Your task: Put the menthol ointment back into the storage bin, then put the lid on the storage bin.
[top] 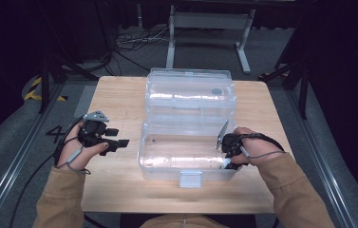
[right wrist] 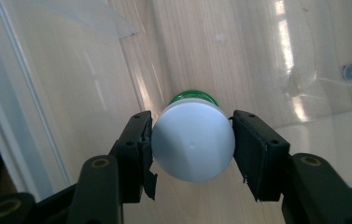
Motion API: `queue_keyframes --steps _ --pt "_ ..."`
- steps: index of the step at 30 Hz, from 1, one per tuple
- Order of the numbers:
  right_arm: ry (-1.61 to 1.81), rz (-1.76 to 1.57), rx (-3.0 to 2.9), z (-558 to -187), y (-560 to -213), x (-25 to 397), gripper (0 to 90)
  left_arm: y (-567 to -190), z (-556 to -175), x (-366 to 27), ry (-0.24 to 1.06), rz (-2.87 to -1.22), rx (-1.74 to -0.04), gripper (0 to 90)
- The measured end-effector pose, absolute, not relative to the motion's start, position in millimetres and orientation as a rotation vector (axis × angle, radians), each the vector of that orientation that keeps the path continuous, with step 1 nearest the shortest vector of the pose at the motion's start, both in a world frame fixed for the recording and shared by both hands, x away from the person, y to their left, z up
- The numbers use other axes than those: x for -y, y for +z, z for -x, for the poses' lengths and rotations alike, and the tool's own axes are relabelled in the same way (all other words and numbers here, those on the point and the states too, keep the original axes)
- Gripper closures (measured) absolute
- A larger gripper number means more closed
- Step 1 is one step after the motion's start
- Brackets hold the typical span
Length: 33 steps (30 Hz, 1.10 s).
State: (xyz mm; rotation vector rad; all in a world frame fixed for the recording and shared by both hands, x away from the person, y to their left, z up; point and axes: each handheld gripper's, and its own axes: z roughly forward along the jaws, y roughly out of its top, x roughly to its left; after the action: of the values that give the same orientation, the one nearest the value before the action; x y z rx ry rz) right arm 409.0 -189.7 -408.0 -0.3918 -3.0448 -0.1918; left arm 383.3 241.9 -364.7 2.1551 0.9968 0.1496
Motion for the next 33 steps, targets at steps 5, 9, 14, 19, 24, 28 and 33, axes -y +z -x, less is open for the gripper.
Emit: queue_keyframes --steps 5,9,14,19,24,28,33 --pt "-0.214 0.389 3.045 -408.5 -406.7 190.6 48.0 -364.9 -383.7 -241.8 0.151 -2.161 -0.99 35.6" --pt "-0.251 0.394 3.044 -406.8 -402.3 192.8 47.1 -365.0 -384.4 -241.6 0.143 -2.163 -0.986 35.6" --pt "-0.329 0.406 3.044 -405.2 -392.2 197.4 47.4 -364.2 -385.8 -239.1 0.142 -2.162 -0.982 35.6" --pt "-0.408 0.426 3.048 -402.5 -381.7 200.6 48.0 -363.7 -386.9 -236.6 0.136 -2.166 -0.973 35.6" --pt "-0.479 0.449 3.051 -401.1 -371.2 203.5 48.9 -363.6 -387.9 -234.8 0.133 -2.171 -0.965 35.6" --pt "-0.514 0.457 3.056 -400.2 -365.2 205.0 49.0 -363.9 -387.9 -233.8 0.136 -2.176 -0.963 35.6" --pt "-0.602 0.461 3.052 -399.9 -353.4 207.1 49.1 -364.3 -387.9 -233.1 0.135 -2.175 -0.955 35.6"
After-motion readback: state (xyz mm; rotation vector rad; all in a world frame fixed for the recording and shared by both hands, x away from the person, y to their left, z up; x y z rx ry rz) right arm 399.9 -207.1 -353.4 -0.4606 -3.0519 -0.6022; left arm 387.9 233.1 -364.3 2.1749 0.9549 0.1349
